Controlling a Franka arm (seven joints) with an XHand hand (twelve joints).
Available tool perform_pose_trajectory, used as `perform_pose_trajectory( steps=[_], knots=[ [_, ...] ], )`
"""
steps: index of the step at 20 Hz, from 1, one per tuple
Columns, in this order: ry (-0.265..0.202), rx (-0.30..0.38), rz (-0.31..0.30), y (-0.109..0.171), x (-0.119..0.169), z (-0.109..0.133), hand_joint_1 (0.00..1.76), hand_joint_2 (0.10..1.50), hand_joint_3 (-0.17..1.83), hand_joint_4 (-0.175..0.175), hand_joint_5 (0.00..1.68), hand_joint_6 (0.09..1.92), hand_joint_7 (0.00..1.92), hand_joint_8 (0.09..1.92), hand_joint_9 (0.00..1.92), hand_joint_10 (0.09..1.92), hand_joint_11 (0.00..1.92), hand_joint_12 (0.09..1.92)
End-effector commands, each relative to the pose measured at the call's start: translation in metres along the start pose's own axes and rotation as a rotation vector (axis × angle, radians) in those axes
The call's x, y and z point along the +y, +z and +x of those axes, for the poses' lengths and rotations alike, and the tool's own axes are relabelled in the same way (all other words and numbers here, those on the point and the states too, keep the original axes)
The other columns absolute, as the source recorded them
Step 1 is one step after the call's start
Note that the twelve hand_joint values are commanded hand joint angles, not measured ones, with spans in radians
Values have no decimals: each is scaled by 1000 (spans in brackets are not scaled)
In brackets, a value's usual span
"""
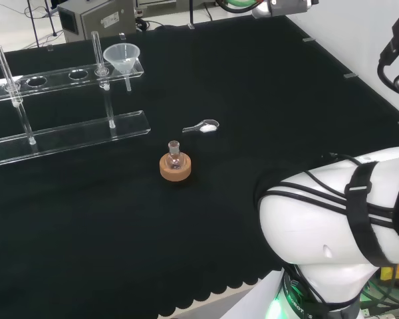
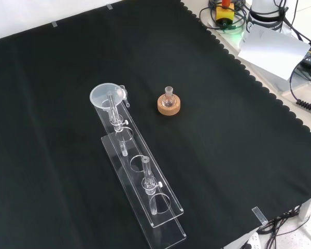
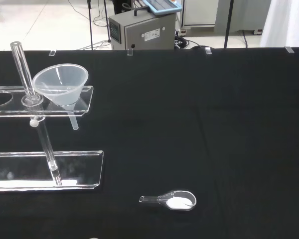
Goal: Pick up the funnel from the transparent funnel stand.
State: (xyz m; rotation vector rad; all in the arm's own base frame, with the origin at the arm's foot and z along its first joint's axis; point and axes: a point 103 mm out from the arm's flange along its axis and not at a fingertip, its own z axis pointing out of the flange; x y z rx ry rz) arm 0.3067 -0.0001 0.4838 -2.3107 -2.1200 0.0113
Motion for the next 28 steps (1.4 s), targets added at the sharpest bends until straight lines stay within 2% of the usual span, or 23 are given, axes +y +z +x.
perform_pose_trajectory(
  steps=[1,4,14,22,28],
  knots=[
    [1,-10,-9,0,1,0,9,1136,531,-3,177,222,15,470,155,619,25,1275],
    [5,-10,-7,1,3,-1,0,1201,411,-3,227,96,6,474,156,607,2,1324],
    [20,-9,25,15,19,-8,0,1215,383,-3,245,87,6,475,158,605,0,1333],
    [41,-16,69,34,53,4,0,1213,373,-5,257,87,6,475,164,606,0,1335],
    [28,-41,104,42,89,16,7,1190,346,-12,264,87,33,485,178,611,0,1343]
  ],
)
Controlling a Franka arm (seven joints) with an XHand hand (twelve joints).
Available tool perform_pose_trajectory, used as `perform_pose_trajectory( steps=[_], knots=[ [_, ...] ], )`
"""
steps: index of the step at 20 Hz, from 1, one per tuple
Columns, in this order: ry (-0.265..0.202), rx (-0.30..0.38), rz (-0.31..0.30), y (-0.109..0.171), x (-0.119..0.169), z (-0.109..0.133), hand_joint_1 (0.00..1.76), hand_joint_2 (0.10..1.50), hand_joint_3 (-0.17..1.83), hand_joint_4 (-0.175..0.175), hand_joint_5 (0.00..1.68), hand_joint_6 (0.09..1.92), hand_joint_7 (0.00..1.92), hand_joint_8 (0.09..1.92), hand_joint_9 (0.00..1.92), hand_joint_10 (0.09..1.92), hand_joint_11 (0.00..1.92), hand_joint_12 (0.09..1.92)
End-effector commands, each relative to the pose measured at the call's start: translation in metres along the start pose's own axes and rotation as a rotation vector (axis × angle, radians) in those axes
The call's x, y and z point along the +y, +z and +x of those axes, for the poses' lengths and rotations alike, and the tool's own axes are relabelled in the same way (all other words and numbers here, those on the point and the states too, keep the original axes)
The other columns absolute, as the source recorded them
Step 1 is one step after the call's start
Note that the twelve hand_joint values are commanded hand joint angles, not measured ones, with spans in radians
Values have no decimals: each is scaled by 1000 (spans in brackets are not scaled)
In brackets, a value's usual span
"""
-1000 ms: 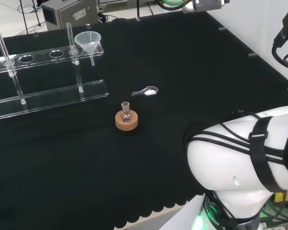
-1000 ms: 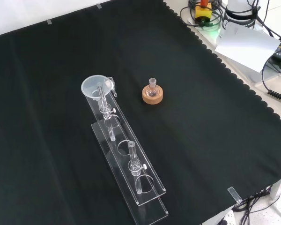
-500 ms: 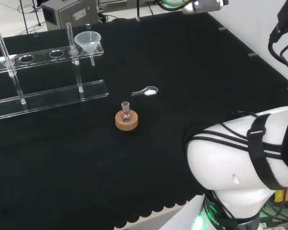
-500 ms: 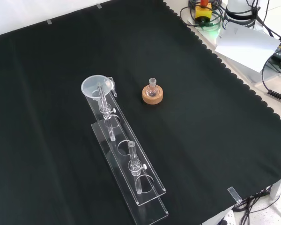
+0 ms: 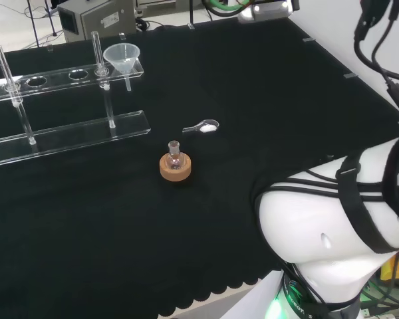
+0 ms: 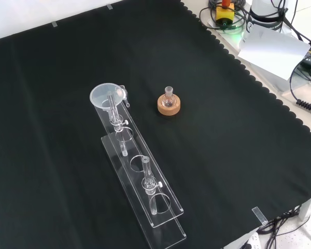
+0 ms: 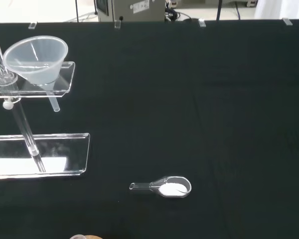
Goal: Pick up the funnel from the transparent funnel stand.
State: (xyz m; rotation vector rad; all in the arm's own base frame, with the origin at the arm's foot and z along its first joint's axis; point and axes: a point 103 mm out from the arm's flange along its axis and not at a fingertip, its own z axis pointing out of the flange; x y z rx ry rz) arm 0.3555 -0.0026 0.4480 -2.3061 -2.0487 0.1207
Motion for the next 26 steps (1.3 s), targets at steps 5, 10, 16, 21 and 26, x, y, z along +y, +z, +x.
perform_pose_trajectory(
  steps=[5,10,16,21,26],
  knots=[
    [-53,-22,37,8,81,31,46,1163,316,-20,276,87,89,511,203,622,0,1357],
    [-98,-32,61,25,115,53,75,1145,299,-28,288,87,117,531,220,632,0,1369],
    [-166,-56,109,48,143,81,92,1135,290,-32,292,87,119,538,226,636,0,1374],
    [-214,-82,154,61,162,107,183,1080,261,-35,288,87,124,559,254,655,0,1394],
    [-248,-136,243,75,176,126,446,950,203,-43,272,87,118,584,287,674,13,1422]
  ],
)
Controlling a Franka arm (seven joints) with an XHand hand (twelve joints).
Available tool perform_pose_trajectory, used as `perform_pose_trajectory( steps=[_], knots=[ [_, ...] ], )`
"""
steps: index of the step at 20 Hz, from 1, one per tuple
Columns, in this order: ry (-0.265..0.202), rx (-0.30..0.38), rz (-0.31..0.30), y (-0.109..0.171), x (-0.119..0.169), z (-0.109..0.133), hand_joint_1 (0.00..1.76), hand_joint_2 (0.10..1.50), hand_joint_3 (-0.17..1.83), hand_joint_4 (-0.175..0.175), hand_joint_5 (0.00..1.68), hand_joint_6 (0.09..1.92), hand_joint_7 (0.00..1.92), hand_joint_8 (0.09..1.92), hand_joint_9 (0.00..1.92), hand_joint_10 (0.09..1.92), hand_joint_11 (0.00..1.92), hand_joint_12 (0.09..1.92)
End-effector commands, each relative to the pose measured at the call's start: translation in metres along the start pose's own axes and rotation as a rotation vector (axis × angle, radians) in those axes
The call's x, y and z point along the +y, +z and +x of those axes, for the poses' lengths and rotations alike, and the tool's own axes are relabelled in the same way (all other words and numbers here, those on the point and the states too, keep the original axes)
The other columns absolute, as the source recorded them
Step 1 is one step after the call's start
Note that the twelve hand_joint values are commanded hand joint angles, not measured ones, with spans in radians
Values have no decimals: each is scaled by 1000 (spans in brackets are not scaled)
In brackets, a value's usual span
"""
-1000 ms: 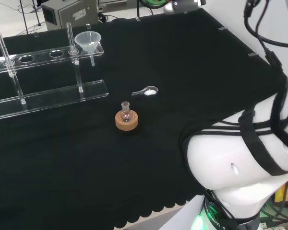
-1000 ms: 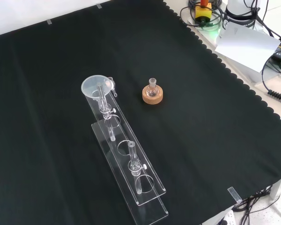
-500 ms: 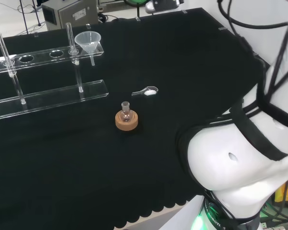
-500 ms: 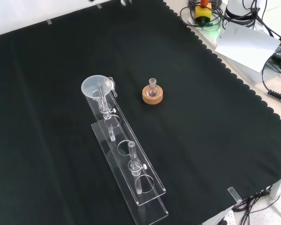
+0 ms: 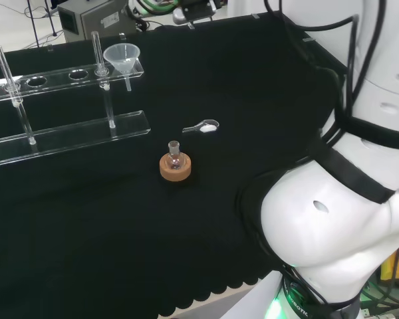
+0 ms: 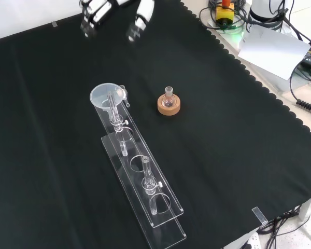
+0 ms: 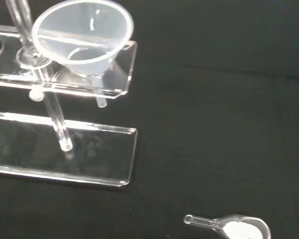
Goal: Pick up the funnel from the transparent funnel stand.
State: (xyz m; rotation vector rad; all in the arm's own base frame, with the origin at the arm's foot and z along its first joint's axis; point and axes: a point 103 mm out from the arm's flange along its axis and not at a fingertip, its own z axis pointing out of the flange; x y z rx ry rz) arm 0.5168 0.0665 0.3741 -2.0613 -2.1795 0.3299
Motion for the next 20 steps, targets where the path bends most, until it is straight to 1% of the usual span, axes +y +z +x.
perform_pose_trajectory(
  steps=[1,3,6,10,16,20],
  knots=[
    [-80,-77,120,14,30,36,490,916,197,-47,258,87,99,599,282,681,19,1429],
    [-92,-82,152,19,36,40,546,864,189,-57,233,87,61,617,264,687,26,1436],
    [-102,-99,195,24,47,47,579,804,219,-80,200,87,13,656,229,723,46,1448],
    [-109,-131,237,27,60,56,612,739,288,-93,159,87,0,639,203,758,103,1449],
    [-116,-155,273,35,78,60,649,662,403,-102,113,87,0,497,145,795,148,1445],
    [-114,-173,287,42,86,61,661,650,413,-105,79,87,0,476,134,801,154,1447]
  ],
)
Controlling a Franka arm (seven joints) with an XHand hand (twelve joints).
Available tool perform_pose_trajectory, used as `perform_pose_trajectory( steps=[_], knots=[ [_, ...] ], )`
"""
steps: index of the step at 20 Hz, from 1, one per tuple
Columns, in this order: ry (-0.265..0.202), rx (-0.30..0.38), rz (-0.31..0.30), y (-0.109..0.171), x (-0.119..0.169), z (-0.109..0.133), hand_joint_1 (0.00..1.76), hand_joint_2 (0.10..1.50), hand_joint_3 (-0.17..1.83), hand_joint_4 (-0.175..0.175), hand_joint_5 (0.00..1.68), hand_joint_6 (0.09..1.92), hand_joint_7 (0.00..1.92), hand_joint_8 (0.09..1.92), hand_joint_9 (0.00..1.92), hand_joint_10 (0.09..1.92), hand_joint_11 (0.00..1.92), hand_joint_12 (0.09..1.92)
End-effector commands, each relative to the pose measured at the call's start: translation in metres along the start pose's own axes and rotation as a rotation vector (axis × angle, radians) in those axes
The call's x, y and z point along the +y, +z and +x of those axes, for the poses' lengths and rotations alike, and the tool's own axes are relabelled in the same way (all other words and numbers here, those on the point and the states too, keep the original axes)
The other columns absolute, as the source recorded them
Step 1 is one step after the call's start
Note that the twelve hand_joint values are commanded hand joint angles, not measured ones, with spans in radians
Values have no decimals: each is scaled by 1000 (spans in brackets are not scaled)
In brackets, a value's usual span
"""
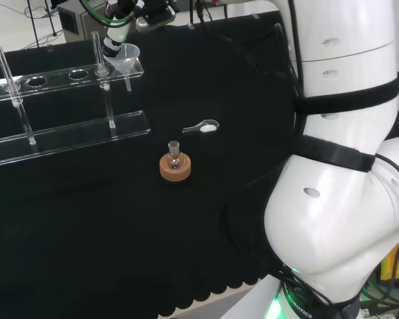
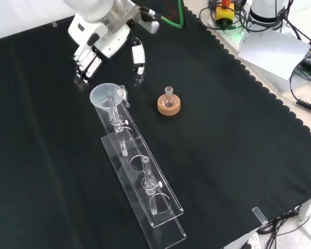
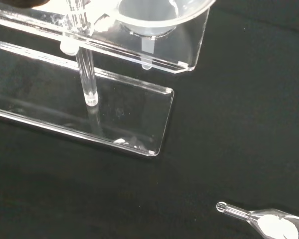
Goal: Pick up the funnel from the transparent funnel stand.
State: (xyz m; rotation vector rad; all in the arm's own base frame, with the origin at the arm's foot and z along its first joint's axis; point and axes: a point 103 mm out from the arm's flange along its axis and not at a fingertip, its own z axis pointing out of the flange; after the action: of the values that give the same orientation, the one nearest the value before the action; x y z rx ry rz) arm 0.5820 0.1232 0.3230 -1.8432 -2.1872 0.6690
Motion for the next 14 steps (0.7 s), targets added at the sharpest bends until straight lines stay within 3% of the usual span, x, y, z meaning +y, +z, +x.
perform_pose_trajectory(
  steps=[1,14],
  knots=[
    [-5,-58,64,11,12,5,664,648,414,-104,74,87,0,475,133,802,156,1447],
    [10,-99,62,21,24,1,697,633,429,-102,63,87,0,470,141,813,168,1447]
  ],
)
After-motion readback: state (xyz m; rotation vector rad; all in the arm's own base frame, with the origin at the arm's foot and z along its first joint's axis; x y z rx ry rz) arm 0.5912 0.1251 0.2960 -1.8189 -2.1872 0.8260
